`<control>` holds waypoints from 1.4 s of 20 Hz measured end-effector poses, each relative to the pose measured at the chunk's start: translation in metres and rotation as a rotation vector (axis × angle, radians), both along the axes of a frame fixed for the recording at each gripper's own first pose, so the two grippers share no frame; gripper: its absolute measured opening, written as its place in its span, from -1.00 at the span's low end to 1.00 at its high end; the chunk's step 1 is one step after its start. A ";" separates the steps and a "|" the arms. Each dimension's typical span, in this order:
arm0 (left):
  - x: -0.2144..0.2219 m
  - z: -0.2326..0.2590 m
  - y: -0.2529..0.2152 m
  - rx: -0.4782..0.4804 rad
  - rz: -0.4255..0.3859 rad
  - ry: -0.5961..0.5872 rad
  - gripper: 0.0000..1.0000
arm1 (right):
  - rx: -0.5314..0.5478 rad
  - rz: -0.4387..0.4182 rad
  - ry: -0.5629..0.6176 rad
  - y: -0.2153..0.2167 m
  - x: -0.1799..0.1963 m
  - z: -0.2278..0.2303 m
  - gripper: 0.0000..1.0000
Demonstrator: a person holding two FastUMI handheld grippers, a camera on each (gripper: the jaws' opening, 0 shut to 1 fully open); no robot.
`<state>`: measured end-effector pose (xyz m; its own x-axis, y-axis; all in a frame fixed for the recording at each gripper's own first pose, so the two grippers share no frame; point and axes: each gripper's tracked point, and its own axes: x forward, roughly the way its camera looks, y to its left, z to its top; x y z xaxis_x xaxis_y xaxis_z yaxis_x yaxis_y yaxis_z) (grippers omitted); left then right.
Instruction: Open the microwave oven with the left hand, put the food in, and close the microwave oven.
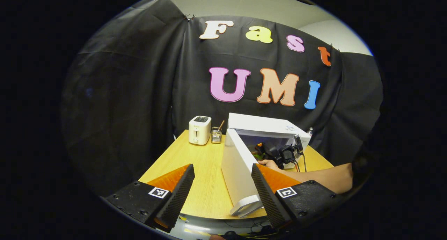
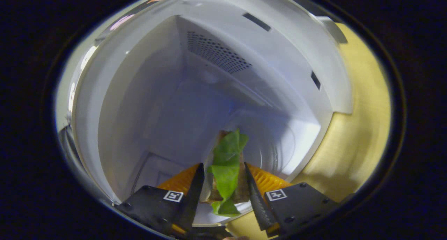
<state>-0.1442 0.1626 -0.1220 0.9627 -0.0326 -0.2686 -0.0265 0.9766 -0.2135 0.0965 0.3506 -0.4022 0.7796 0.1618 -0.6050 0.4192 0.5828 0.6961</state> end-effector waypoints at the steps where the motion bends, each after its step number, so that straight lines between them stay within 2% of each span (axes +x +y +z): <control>1: 0.000 0.002 0.000 0.009 -0.004 -0.003 0.92 | -0.057 0.039 -0.010 -0.001 0.000 0.007 0.43; 2: 0.001 0.000 0.000 0.014 -0.005 -0.003 0.92 | -0.124 0.080 -0.014 -0.003 0.001 0.007 0.46; 3: 0.001 0.000 0.001 0.014 -0.004 -0.003 0.92 | -0.194 0.118 -0.018 -0.005 0.001 0.004 0.69; 5: 0.000 0.000 0.002 0.009 0.000 -0.004 0.92 | -0.322 0.198 -0.032 -0.011 0.002 0.005 0.79; 6: 0.000 0.001 0.002 0.008 0.002 -0.008 0.92 | -0.367 0.230 -0.051 -0.013 0.002 0.011 0.91; 7: 0.000 0.000 0.003 0.006 0.004 -0.008 0.92 | -0.416 0.252 -0.068 -0.017 0.004 0.015 0.80; 10: 0.002 0.000 0.002 0.004 0.001 -0.015 0.92 | -0.545 0.319 -0.120 -0.025 0.010 0.024 0.82; 11: 0.003 0.002 0.002 0.007 0.000 -0.019 0.92 | -0.564 0.367 -0.137 -0.021 0.010 0.026 0.80; 12: 0.004 0.001 0.003 0.012 -0.001 -0.023 0.92 | -0.580 0.415 -0.159 -0.019 0.009 0.028 0.99; 13: 0.005 0.002 0.003 0.015 -0.002 -0.029 0.92 | -0.601 0.456 -0.179 -0.018 0.007 0.030 0.82; 15: 0.006 0.003 0.001 0.004 -0.017 -0.039 0.92 | -0.634 0.518 -0.228 -0.018 0.011 0.039 0.82; 18: 0.011 0.021 0.001 0.002 -0.023 -0.120 0.89 | -0.673 0.591 -0.311 -0.020 0.010 0.056 0.83; 23: 0.015 -0.011 0.008 0.000 -0.009 -0.026 0.92 | -0.677 0.678 -0.407 -0.023 -0.034 0.104 0.83; 26: 0.012 -0.017 0.019 0.009 0.017 -0.004 0.67 | -0.698 0.746 -0.477 -0.032 -0.064 0.136 0.84; 27: 0.013 -0.019 0.023 0.020 0.025 0.002 0.67 | -0.694 0.752 -0.492 -0.038 -0.072 0.144 0.93; 28: 0.012 -0.022 0.026 0.033 0.031 0.007 0.67 | -0.680 0.751 -0.502 -0.045 -0.080 0.155 0.93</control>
<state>-0.1318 0.1890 -0.1437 0.9612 0.0061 -0.2758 -0.0581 0.9818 -0.1809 0.0170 0.3060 -0.2474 0.8031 0.4485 -0.3922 -0.4348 0.8913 0.1289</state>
